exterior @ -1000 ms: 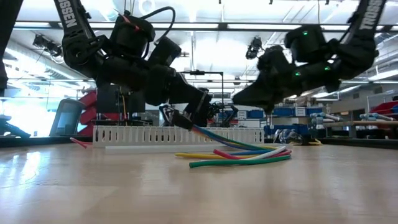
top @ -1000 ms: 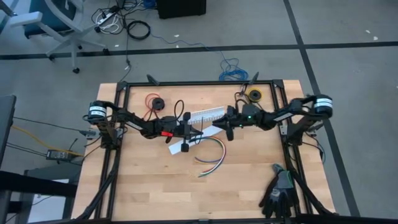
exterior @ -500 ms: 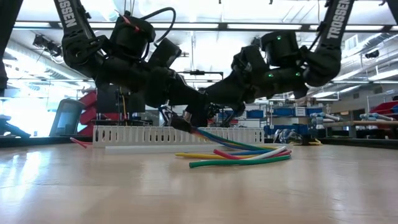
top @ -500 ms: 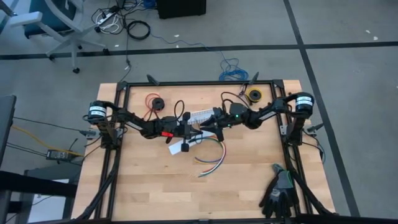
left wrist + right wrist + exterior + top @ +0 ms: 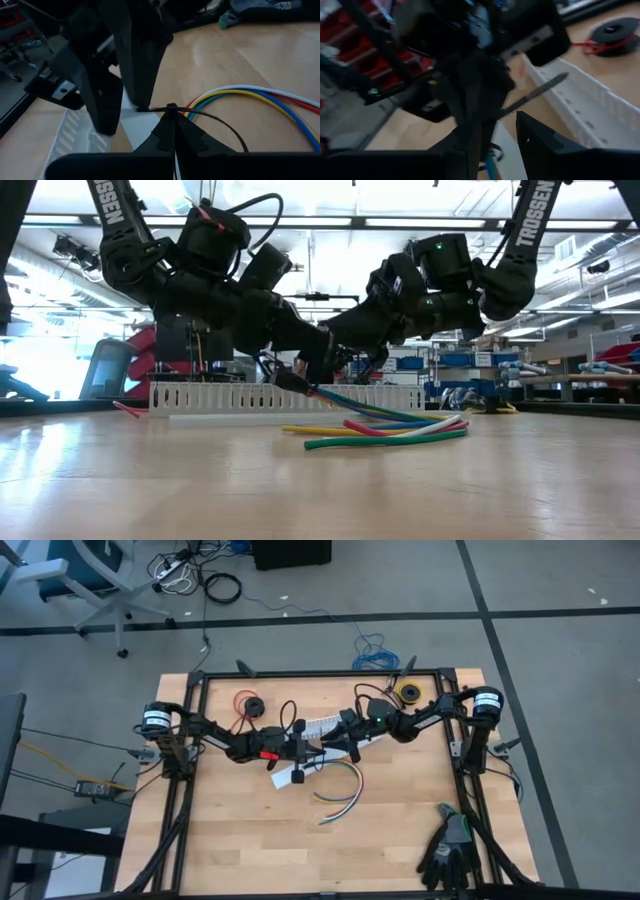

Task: Ziptie cables
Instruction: Wrap the cables together using the black zip tie

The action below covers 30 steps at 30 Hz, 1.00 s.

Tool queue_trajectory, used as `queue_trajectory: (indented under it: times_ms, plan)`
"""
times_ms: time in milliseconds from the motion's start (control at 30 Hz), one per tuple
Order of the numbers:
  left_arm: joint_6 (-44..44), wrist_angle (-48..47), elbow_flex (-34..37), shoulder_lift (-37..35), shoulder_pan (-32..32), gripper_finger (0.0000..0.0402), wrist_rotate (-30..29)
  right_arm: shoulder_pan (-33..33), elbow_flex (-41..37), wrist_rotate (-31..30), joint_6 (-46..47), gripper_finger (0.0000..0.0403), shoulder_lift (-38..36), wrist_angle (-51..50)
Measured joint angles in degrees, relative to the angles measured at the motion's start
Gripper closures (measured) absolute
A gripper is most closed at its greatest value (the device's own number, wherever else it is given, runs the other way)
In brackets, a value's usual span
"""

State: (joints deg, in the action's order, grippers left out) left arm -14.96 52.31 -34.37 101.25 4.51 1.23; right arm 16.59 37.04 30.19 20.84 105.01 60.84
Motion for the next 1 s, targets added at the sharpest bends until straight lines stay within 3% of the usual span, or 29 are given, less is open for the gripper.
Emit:
queue_trajectory:
  times_ms: [200, 600, 900, 1000]
  plan:
    - [-0.2, -0.5, 0.0, 0.0, 0.0, 0.0396, -0.9, 0.4, 0.0, 4.0, 1.6, 0.0291, 0.0, 1.0]
    - [-1.3, 0.6, 0.0, 0.0, 0.0, 0.0396, -2.4, 0.1, 0.6, 2.1, 0.0, 0.0296, 0.0, 0.7]
    - [0.4, 0.5, 0.0, 0.0, 0.0, 0.0396, -3.9, -1.1, 2.4, 2.8, -4.4, 0.0392, -0.1, -2.7]
    - [0.8, 0.3, 0.0, 0.0, 0.0, 0.0396, -4.1, -1.2, 2.4, 2.8, -4.8, 0.0397, -0.1, -4.0]
